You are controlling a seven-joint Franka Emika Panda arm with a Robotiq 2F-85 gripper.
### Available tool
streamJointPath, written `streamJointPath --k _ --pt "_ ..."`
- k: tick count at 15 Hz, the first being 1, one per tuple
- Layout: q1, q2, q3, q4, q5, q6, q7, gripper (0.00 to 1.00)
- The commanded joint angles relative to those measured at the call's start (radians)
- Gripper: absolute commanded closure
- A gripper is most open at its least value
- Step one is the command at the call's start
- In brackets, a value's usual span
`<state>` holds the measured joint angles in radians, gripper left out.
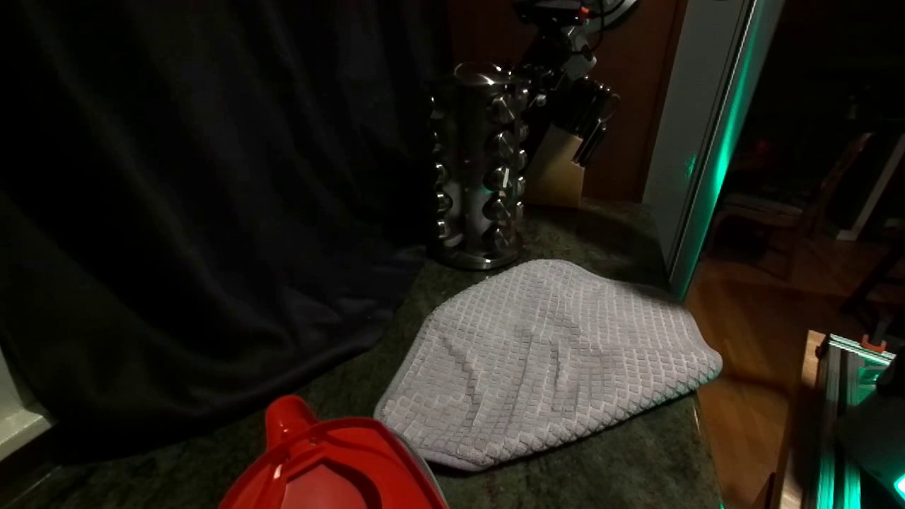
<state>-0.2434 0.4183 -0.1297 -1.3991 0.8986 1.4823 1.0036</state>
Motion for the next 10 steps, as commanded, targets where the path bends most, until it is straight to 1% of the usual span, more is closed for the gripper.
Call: streamJointPath --k 1,3,6,8,9,10 --pt "-0.011 0.034 -0.004 0.041 0.043 -0.046 0.011 0.07" --pt "-0.014 0.038 -0.004 0.044 0.055 -0.049 0.011 0.09" --pt "-0.02 0.041 -0.005 0.047 0.072 -0.061 0.009 0.07" --pt "-0.021 0.04 -0.006 0.048 0.08 -0.066 0.01 0.0" --pt "-0.021 0.041 -0.007 0.049 0.082 -0.068 0.011 0.0" --pt "-0.02 0.042 -0.007 0.05 0.083 -0.069 0.012 0.13"
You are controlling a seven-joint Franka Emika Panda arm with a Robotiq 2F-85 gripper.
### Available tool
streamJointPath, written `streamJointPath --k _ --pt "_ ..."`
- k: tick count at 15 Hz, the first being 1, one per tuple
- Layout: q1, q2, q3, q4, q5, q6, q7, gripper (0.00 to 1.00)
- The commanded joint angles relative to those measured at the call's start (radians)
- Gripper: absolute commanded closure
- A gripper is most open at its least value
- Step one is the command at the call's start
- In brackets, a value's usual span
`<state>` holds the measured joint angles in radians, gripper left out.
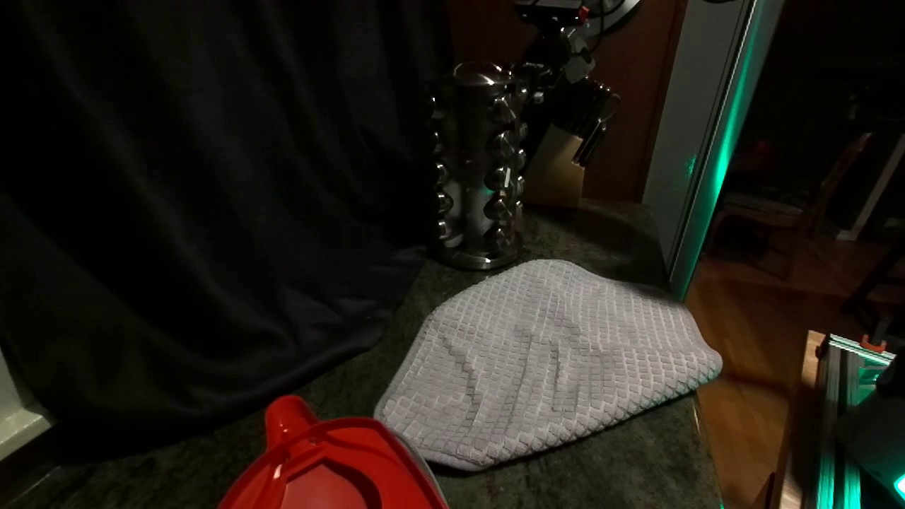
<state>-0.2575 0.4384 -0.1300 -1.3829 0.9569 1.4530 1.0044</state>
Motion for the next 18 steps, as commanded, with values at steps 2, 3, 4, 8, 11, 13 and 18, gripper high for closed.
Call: streamJointPath --k 2,3,4,8,11,13,18 --pt "-0.005 0.023 -0.007 0.037 0.025 -0.039 0.014 0.26" --pt "-0.004 0.024 -0.007 0.039 0.024 -0.039 0.016 0.35" --pt "-0.004 0.024 -0.008 0.039 0.023 -0.041 0.016 0.43" --pt "-0.008 0.019 -0.015 0.04 0.02 -0.04 0.016 0.73" --pt "-0.012 0.008 -0.021 0.033 0.019 -0.041 0.012 0.73" --pt "-0.013 0.004 -0.024 0.033 0.016 -0.042 0.011 0.73" --pt "-0.011 -0.026 -0.033 0.009 0.027 -0.019 0.042 0.73"
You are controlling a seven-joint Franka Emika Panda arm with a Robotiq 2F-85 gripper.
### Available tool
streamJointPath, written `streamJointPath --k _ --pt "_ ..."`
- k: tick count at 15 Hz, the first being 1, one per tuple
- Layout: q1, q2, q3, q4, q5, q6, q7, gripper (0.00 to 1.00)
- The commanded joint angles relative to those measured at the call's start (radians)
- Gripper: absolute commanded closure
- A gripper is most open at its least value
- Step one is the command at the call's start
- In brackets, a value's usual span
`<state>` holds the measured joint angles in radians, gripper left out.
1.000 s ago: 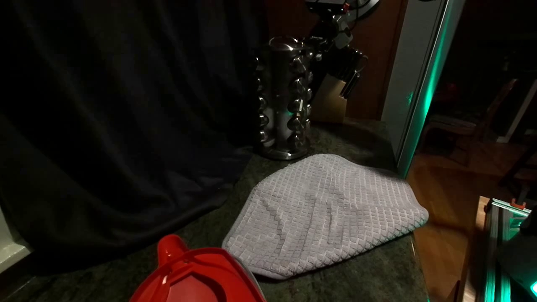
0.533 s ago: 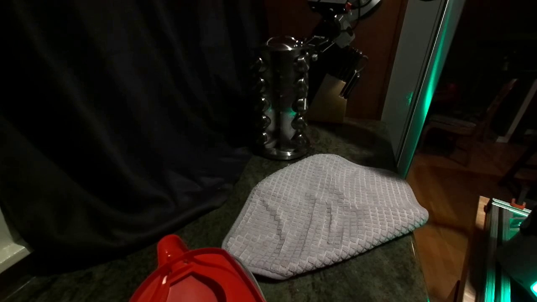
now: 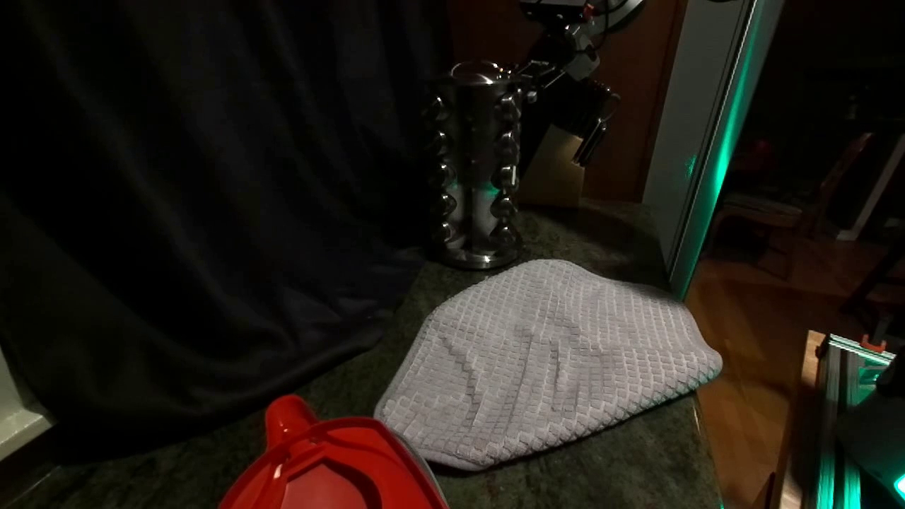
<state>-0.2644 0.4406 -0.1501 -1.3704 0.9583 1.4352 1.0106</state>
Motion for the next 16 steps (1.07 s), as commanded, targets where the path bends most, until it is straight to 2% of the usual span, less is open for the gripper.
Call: streamJointPath --k 1,5,11,16 --pt "-0.005 -0.035 -0.015 -0.012 0.035 0.005 0.055 0.73" --pt "0.001 -0.05 -0.021 -0.028 0.026 0.016 0.106 0.73" --pt "0.014 -0.071 -0.028 -0.022 -0.051 0.018 0.045 0.73" --pt "0.0 -0.091 -0.029 -0.038 -0.005 0.048 0.062 0.73"
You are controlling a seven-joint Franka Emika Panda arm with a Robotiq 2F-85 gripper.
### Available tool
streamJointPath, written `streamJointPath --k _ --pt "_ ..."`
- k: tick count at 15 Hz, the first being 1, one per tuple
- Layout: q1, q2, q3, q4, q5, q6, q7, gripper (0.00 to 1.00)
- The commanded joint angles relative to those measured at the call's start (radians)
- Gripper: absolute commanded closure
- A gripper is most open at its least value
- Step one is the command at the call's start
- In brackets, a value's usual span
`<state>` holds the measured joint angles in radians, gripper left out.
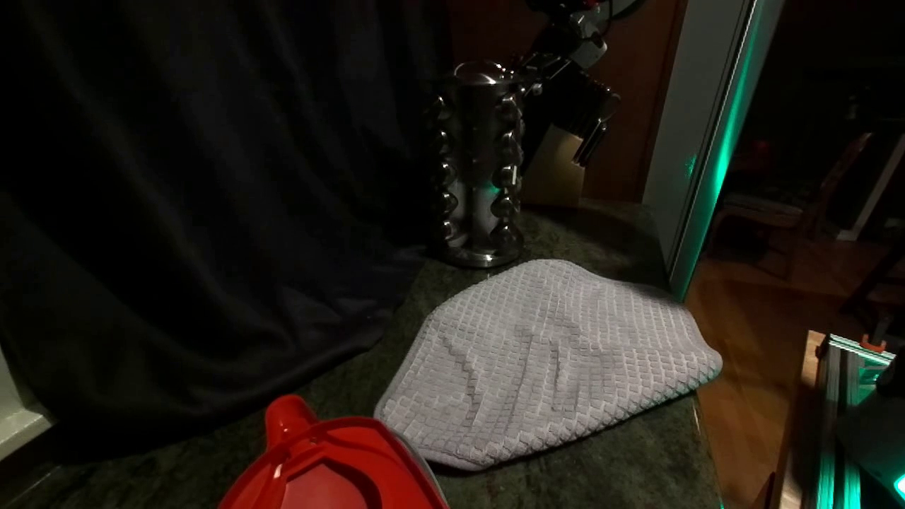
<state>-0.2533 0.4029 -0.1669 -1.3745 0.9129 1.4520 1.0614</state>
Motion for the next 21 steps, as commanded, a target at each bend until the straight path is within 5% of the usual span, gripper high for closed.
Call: streamJointPath --k 1,6,7,8,11,12,13,15,16,17,21 --pt "-0.01 -0.054 -0.013 -0.035 0.036 0.034 0.006 0.73" --pt "0.0 -0.047 -0.012 -0.034 0.013 0.035 -0.009 0.73" --pt "0.002 -0.045 -0.011 -0.032 0.01 0.034 -0.006 0.4" --pt "0.004 -0.043 -0.01 -0.028 0.007 0.035 -0.005 0.23" --pt "0.007 -0.049 -0.01 -0.019 0.006 0.04 -0.002 0.01" --pt "0.007 -0.05 -0.01 -0.017 0.007 0.045 -0.002 0.12" --pt "0.007 -0.049 -0.009 -0.016 0.006 0.049 -0.005 0.37" --pt "0.007 -0.044 -0.009 -0.012 0.002 0.061 -0.004 0.37" --pt "0.007 -0.042 -0.009 -0.008 0.001 0.065 -0.002 0.17" --pt "0.008 -0.041 -0.009 -0.007 -0.002 0.073 -0.001 0.1" --pt "0.011 -0.032 -0.008 0.003 -0.007 0.077 -0.001 0.0"
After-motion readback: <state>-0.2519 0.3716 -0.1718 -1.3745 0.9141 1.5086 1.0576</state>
